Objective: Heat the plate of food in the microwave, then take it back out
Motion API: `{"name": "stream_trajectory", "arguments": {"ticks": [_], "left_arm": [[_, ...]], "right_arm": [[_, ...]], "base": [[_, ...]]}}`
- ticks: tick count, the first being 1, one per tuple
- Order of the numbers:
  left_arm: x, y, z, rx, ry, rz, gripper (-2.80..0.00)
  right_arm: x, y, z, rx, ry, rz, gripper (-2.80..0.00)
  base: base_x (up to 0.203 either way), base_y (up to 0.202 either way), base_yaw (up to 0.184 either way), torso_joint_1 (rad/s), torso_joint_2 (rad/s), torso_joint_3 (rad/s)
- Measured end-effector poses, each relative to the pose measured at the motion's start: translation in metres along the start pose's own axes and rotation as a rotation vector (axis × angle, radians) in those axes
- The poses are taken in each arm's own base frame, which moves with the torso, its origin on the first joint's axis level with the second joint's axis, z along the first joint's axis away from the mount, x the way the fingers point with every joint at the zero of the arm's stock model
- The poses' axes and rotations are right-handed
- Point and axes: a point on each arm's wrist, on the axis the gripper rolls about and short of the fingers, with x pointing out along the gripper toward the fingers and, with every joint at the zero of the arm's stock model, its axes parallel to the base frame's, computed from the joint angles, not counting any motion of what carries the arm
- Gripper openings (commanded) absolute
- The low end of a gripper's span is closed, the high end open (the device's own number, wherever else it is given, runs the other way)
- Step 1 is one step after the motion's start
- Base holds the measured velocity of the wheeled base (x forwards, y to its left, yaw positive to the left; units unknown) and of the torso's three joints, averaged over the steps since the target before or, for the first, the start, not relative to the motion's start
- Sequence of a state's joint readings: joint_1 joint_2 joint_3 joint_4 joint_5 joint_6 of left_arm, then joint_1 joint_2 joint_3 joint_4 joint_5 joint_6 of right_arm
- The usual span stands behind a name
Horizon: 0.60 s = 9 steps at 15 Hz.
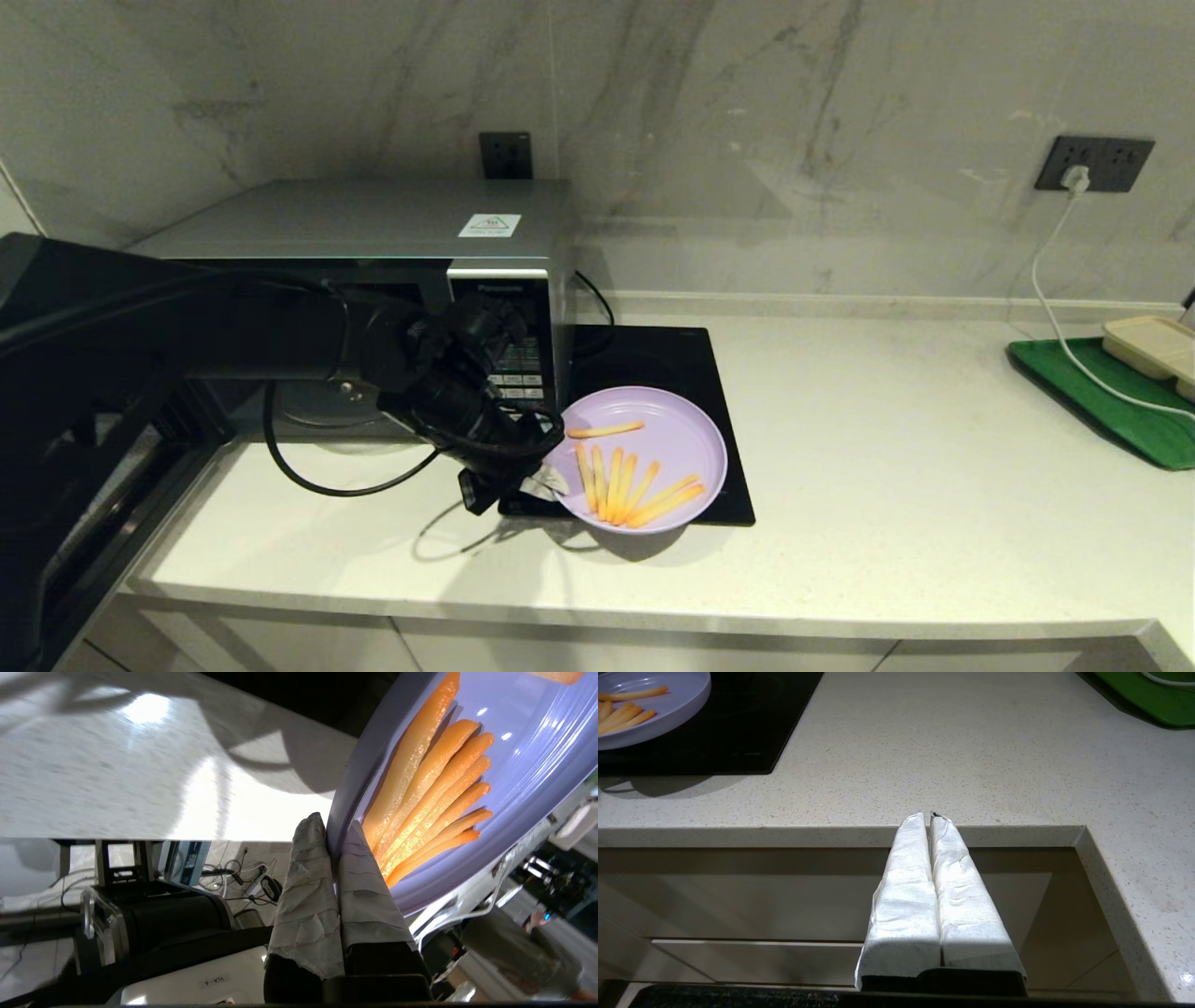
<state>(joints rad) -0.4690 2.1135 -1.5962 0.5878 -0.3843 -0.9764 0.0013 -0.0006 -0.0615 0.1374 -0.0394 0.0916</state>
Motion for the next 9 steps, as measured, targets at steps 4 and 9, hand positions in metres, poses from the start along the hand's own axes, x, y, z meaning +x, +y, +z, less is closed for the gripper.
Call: {"name": "stream_trajectory", "arguments": {"ticks": [4, 9], "left_arm": [[0.012, -0.003, 0.007, -0.007, 0.020, 0.024, -2.80], [0.028, -0.014, 0.004, 0.025, 0.040, 0.029, -2.80]], "right_arm": [[0.000, 0.000, 0.000, 0.000, 0.000, 0.000, -2.80], [0.000, 0.000, 0.000, 0.000, 0.000, 0.000, -2.80]], "base": [[0.000, 0.000, 0.000, 0.000, 0.00, 0.000], [0.000, 0.000, 0.000, 0.000, 0.00, 0.000]]}}
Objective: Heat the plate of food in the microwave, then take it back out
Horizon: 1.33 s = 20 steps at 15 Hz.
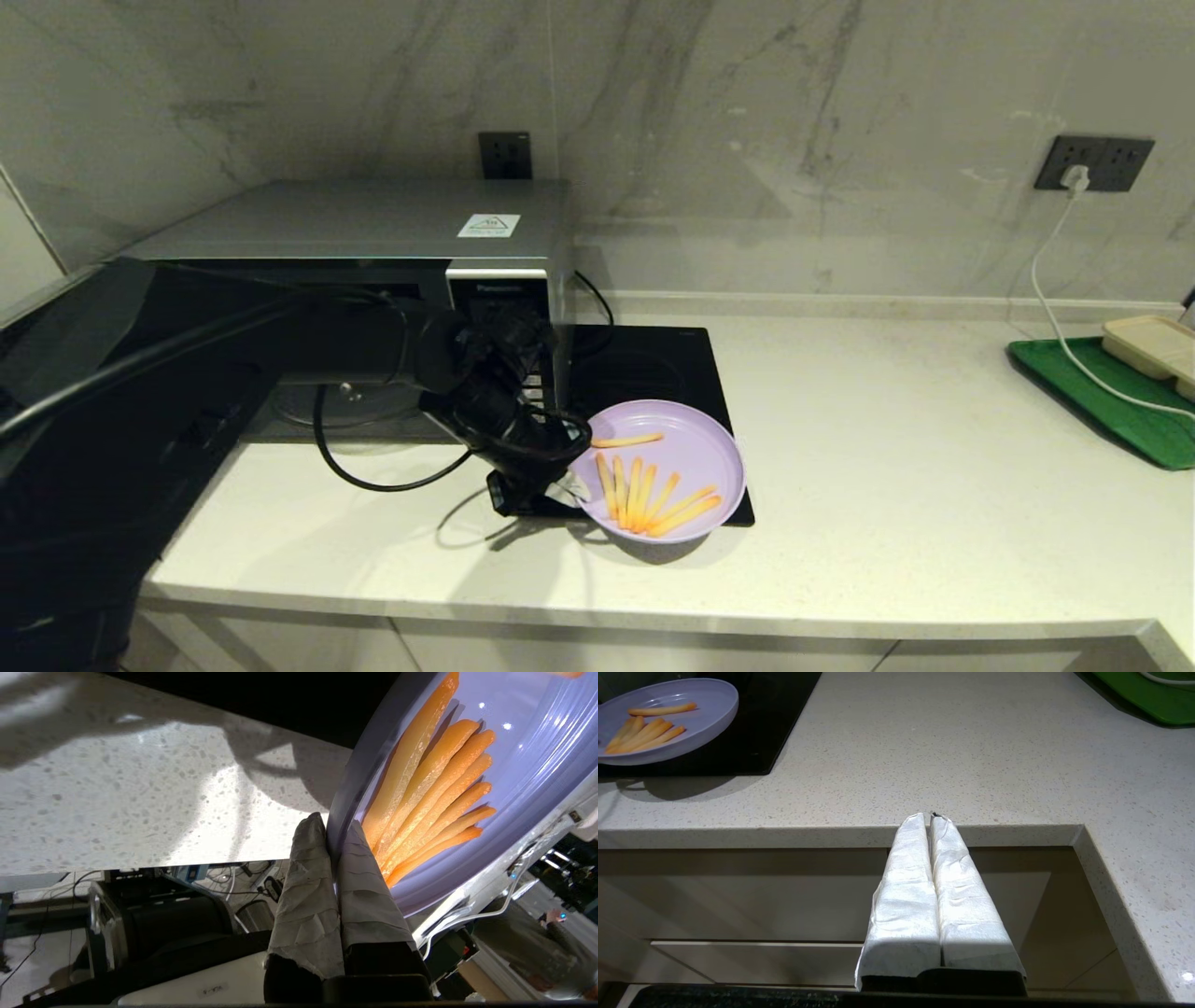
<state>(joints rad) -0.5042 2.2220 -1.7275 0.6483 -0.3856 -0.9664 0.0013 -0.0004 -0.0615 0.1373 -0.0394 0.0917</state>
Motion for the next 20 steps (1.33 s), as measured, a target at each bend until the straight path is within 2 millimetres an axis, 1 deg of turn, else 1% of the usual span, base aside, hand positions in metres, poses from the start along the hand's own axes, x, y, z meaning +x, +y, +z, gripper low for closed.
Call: {"name": "stream_trajectory", "arguments": {"ticks": [5, 17, 20], "left_arm": [[0.006, -0.007, 0.001, 0.015, 0.024, 0.026, -2.80], [0.009, -0.004, 0.000, -0.014, 0.037, 0.047, -2.80], [0.014, -0.003, -0.001, -0.013, 0.033, 0.068, -2.80]], "right_arm": [[0.000, 0.000, 0.000, 0.000, -0.001, 0.000, -2.80], [0.000, 0.000, 0.000, 0.000, -0.001, 0.000, -2.80], [0.000, 0.000, 0.000, 0.000, 0.000, 0.000, -2.80]], "base": [[0.000, 0.000, 0.000, 0.000, 0.00, 0.000], [0.000, 0.000, 0.000, 0.000, 0.00, 0.000], [0.000, 0.000, 0.000, 0.000, 0.00, 0.000]]}}
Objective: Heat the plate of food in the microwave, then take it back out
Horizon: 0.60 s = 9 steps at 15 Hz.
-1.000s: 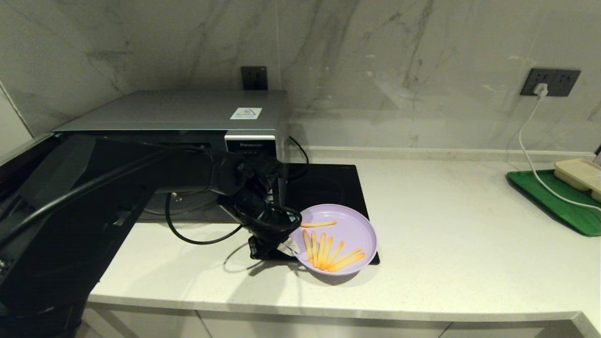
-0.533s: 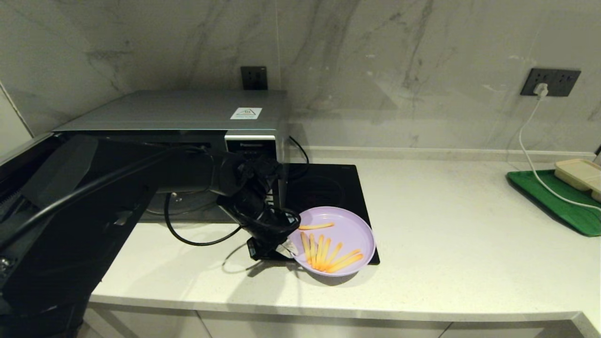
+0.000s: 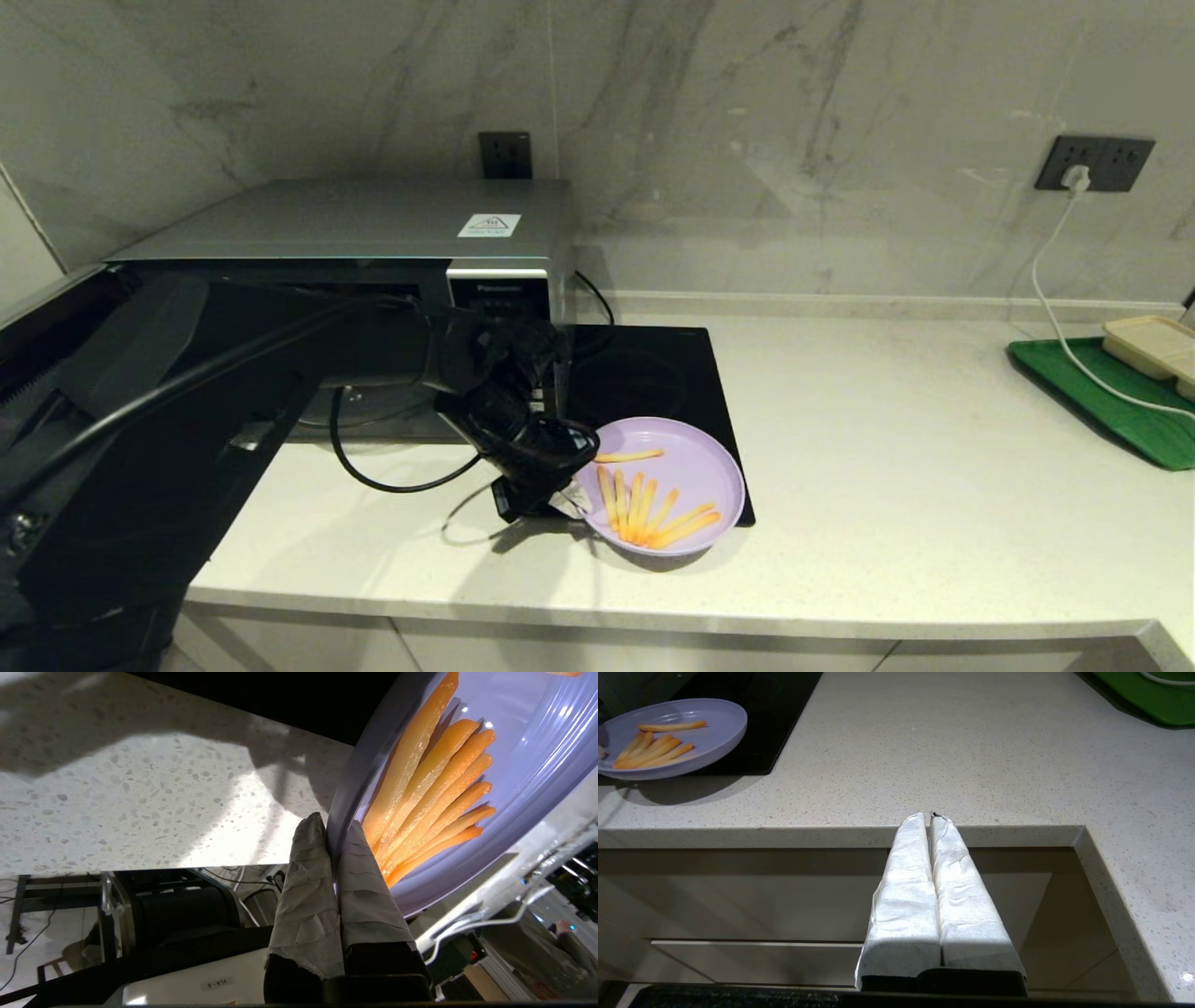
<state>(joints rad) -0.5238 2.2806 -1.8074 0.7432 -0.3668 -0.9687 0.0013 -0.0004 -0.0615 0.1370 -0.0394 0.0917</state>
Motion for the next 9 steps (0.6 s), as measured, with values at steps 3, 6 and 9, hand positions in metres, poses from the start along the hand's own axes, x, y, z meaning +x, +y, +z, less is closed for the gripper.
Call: {"name": "stream_trajectory", "arguments": {"ticks": [3, 6, 9], "left_arm": [[0.010, -0.001, -0.003, 0.014, -0.051, 0.064, -2.80], [0.014, -0.001, -0.004, 0.019, -0.055, 0.078, -2.80], [0.016, -0.002, -0.004, 0.022, -0.054, 0.076, -2.80]], "right_arm": [[0.000, 0.000, 0.000, 0.000, 0.000, 0.000, -2.80], [0.000, 0.000, 0.000, 0.000, 0.000, 0.000, -2.80], [0.000, 0.000, 0.000, 0.000, 0.000, 0.000, -2.80]], "base": [[0.000, 0.000, 0.000, 0.000, 0.00, 0.000], [0.000, 0.000, 0.000, 0.000, 0.00, 0.000], [0.000, 0.000, 0.000, 0.000, 0.00, 0.000]]}}
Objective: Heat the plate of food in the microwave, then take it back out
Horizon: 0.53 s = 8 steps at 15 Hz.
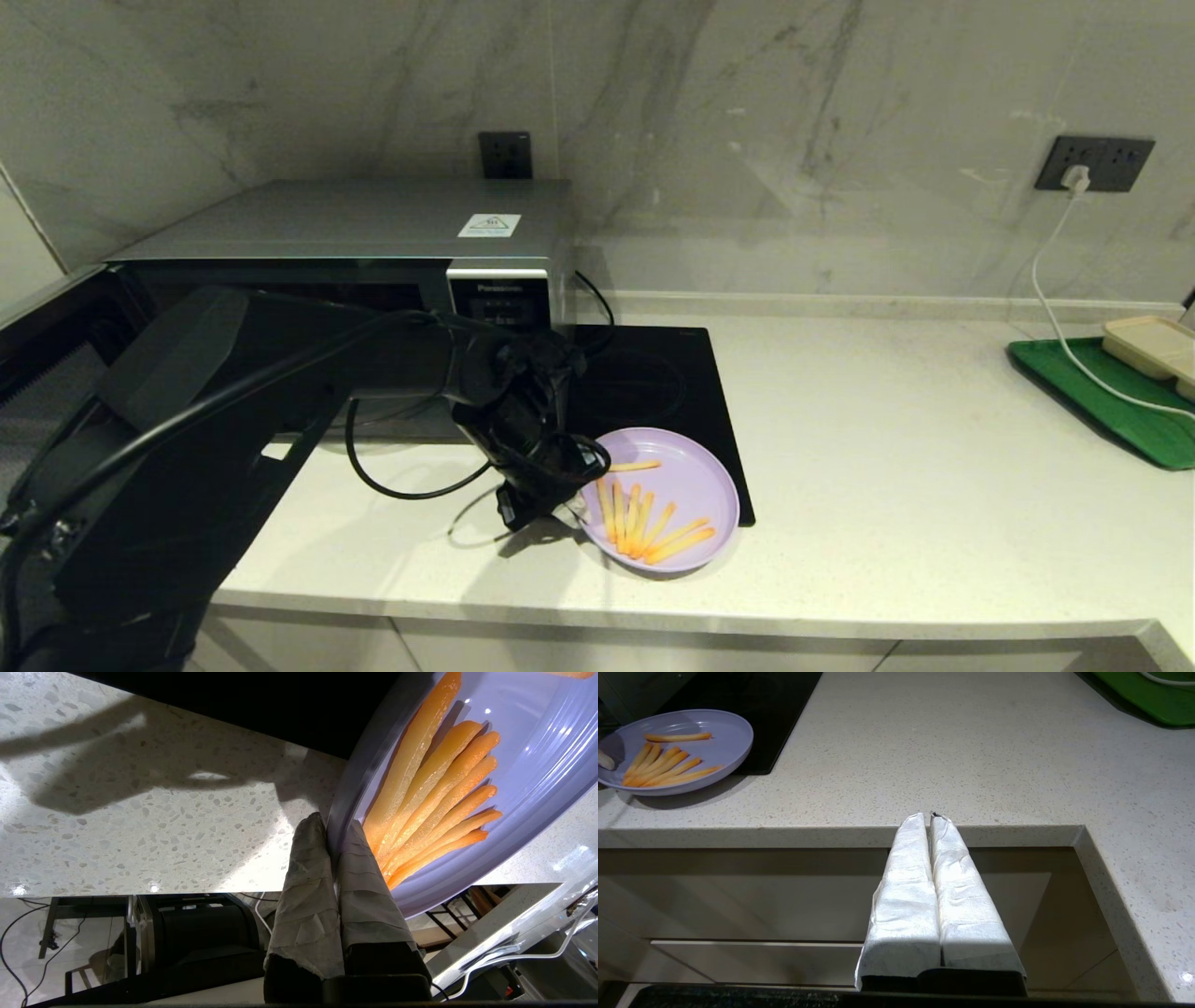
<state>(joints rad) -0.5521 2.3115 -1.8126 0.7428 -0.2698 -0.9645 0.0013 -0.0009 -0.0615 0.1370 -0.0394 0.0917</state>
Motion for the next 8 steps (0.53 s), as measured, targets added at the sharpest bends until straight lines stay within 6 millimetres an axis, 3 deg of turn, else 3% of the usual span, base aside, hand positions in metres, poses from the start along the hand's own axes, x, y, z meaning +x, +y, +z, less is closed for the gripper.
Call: {"name": "stream_trajectory", "arguments": {"ticks": [4, 5, 8], "left_arm": [[0.0003, 0.0000, 0.0002, -0.001, -0.001, 0.001, -2.80], [0.0005, 0.0001, 0.0002, -0.002, -0.002, 0.003, 0.00], [0.0012, 0.0004, 0.0003, -0.005, -0.001, 0.005, 0.00]], "right_arm": [[0.0000, 0.0000, 0.0000, 0.000, 0.000, 0.000, -2.80], [0.0000, 0.0000, 0.0000, 0.000, 0.000, 0.000, -2.80], [0.0000, 0.0000, 0.0000, 0.000, 0.000, 0.000, -2.80]], "base": [[0.000, 0.000, 0.000, 0.000, 0.00, 0.000], [0.000, 0.000, 0.000, 0.000, 0.00, 0.000], [0.000, 0.000, 0.000, 0.000, 0.00, 0.000]]}}
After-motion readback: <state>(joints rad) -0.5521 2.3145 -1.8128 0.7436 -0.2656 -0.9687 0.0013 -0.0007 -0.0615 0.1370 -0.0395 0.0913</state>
